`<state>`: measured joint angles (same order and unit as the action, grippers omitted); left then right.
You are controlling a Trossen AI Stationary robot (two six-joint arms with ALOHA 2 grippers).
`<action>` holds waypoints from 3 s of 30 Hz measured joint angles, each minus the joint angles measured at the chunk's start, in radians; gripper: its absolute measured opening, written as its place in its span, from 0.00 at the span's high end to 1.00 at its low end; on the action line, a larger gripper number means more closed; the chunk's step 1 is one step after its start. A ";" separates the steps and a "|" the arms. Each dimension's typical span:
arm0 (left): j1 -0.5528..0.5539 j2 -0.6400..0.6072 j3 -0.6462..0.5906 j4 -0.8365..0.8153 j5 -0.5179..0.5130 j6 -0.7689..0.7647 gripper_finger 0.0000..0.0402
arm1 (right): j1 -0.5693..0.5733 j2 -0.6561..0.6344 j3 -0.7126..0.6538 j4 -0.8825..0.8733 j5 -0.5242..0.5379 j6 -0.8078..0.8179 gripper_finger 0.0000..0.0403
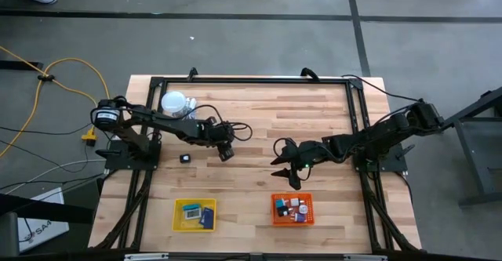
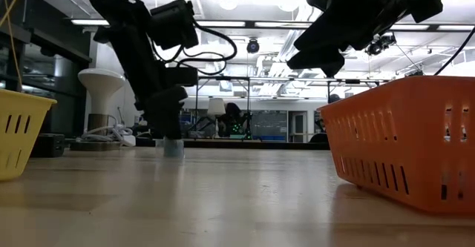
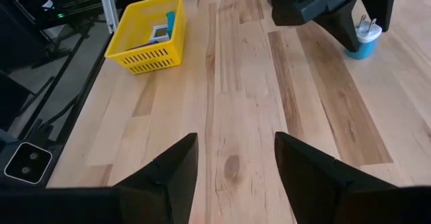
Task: Pick & Place Office items
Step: Put the light blue charger adapter into the orange bin
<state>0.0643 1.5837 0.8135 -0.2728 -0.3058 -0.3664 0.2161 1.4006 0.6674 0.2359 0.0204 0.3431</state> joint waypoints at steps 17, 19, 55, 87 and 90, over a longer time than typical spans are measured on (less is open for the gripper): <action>-0.013 -0.005 0.000 0.012 0.000 0.000 0.54 | 0.000 0.000 0.000 -0.001 -0.003 0.000 0.54; -0.017 -0.005 0.000 0.012 0.000 0.000 0.57 | 0.000 0.000 0.000 -0.001 -0.004 0.000 0.54; -0.017 -0.041 0.001 0.046 0.032 0.008 0.68 | 0.000 0.000 0.000 -0.002 -0.006 0.004 0.54; -0.179 -0.263 0.001 0.539 0.213 0.253 0.68 | 0.000 0.000 0.000 0.214 0.058 -0.100 0.54; -0.192 -0.263 0.001 0.587 0.213 0.284 0.68 | 0.000 0.000 0.000 0.222 0.097 -0.120 0.54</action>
<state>-0.1275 1.3205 0.8143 0.3144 -0.0925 -0.0822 0.2158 1.4006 0.6678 0.4577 0.1171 0.2229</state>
